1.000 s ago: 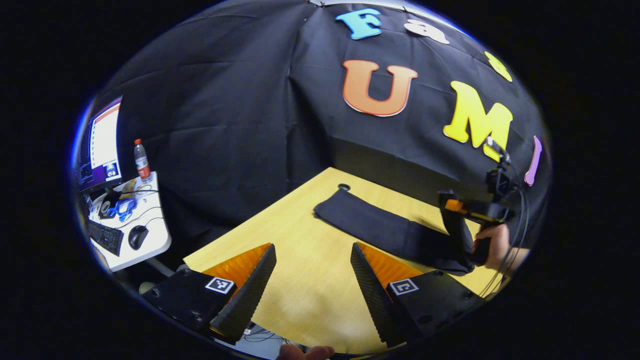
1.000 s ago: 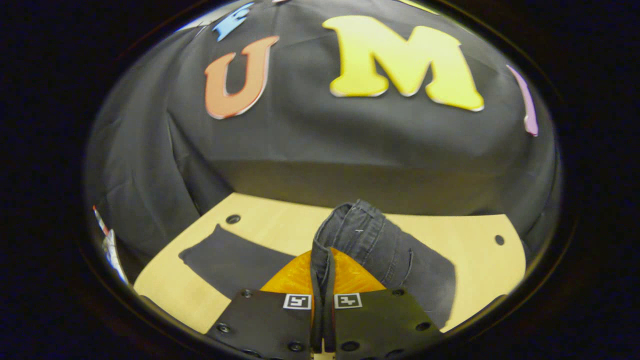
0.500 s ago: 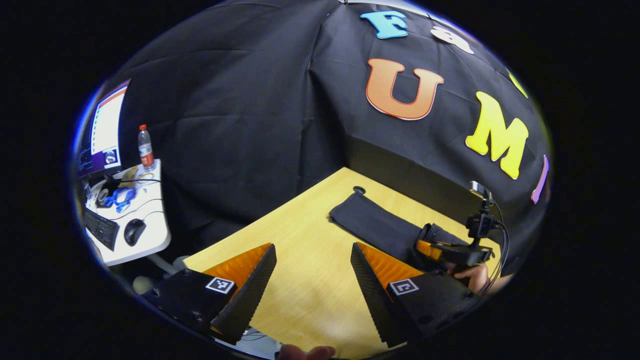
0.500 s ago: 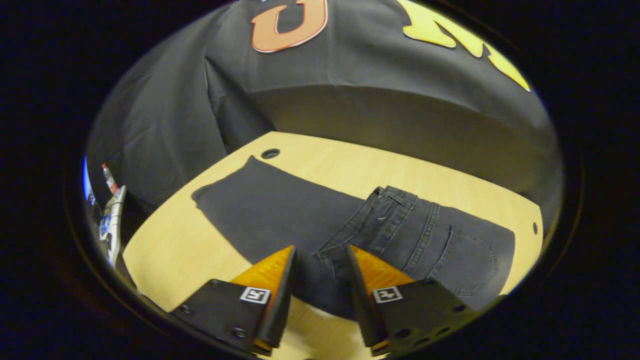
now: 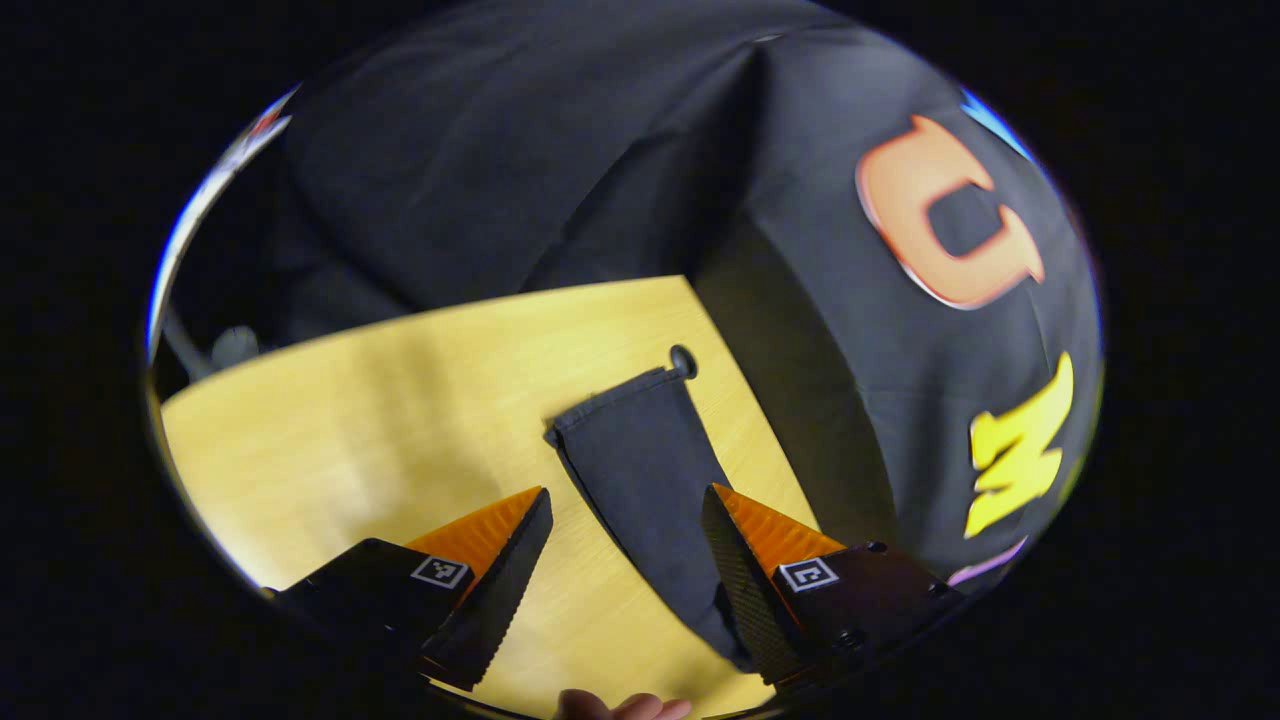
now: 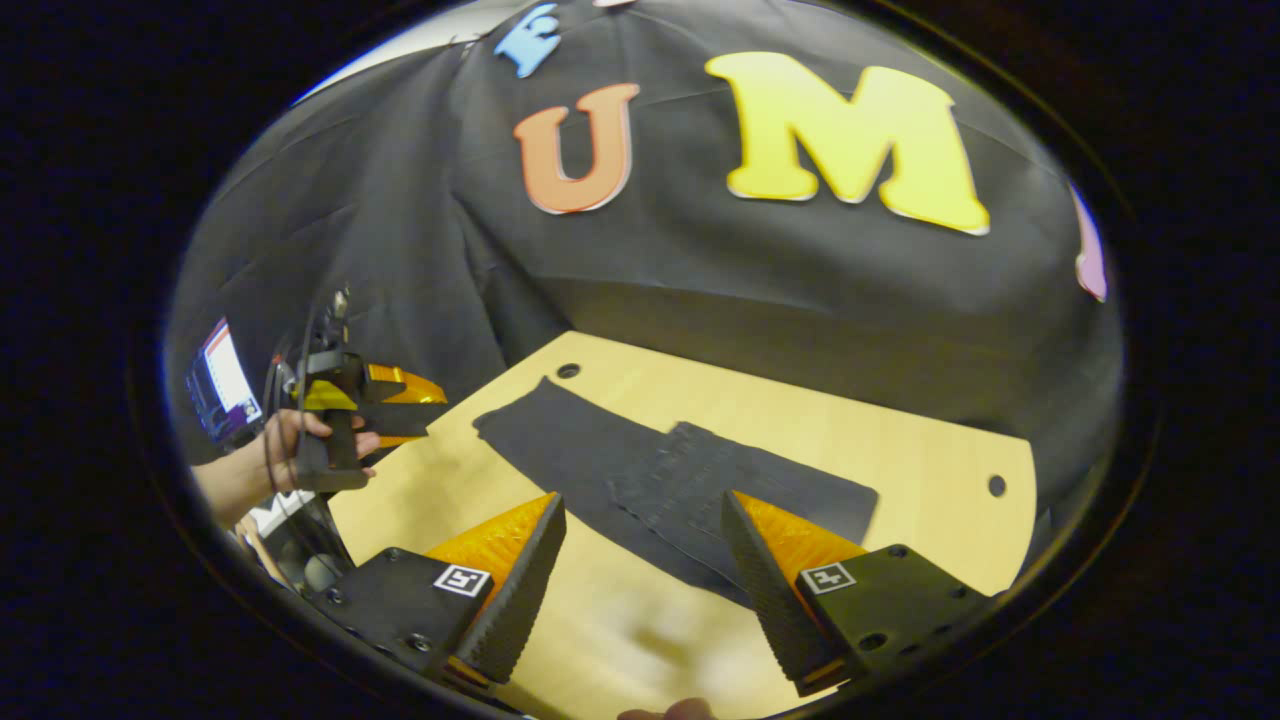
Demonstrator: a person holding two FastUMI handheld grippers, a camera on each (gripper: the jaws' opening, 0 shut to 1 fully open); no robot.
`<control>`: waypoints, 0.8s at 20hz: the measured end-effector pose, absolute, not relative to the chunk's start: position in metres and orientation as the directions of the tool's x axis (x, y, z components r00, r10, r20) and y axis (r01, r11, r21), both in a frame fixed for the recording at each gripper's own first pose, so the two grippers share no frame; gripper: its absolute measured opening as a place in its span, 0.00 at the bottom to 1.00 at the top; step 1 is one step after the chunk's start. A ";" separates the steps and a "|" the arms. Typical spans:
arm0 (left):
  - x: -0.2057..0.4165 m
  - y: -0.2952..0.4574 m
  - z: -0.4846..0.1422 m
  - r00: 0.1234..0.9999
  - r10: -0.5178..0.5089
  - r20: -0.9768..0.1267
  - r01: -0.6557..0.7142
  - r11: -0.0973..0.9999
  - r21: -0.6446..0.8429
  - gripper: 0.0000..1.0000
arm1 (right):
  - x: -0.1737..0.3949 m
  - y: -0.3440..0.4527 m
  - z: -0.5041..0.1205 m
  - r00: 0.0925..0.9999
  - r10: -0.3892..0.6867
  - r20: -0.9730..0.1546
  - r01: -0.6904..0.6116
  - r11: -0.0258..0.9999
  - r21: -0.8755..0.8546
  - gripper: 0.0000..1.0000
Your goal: Grasp the waist and the cuffs of the jeans and fold them to make the two legs overlap; first hold the waist and fold one-third of the jeans toward the cuffs, then hold the cuffs and fold the remaining one-third in the same direction to finish folding.
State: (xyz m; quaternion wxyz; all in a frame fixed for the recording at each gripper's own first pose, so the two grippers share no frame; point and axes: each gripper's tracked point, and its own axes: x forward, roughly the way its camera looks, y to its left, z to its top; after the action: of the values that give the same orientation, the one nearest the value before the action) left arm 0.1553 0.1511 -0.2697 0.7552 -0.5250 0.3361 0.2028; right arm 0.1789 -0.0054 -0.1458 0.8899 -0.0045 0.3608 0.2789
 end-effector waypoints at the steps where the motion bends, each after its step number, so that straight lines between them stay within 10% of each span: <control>1: 0.163 0.151 -0.282 0.667 -0.064 -0.742 -0.691 0.321 -0.648 1.00 | 0.180 -0.030 -0.139 0.595 0.472 -0.651 -0.458 0.864 0.208 0.96; 8: 0.169 0.156 -0.311 0.529 -0.106 -0.842 -0.810 0.230 -0.539 0.97 | 0.191 -0.168 -0.143 0.630 0.292 -0.720 -0.154 0.955 0.252 0.98; 16: 0.193 0.154 -0.313 0.463 -0.057 -0.885 -0.823 0.344 -0.452 0.96 | 0.191 -0.186 -0.162 0.613 0.266 -0.744 -0.103 0.960 0.259 0.98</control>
State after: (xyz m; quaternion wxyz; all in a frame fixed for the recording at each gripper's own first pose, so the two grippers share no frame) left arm 0.1933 0.1537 -0.3129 0.6927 -0.5015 0.4383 0.2765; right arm 0.1905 -0.1857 -0.1616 0.8928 0.0956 0.4278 0.1033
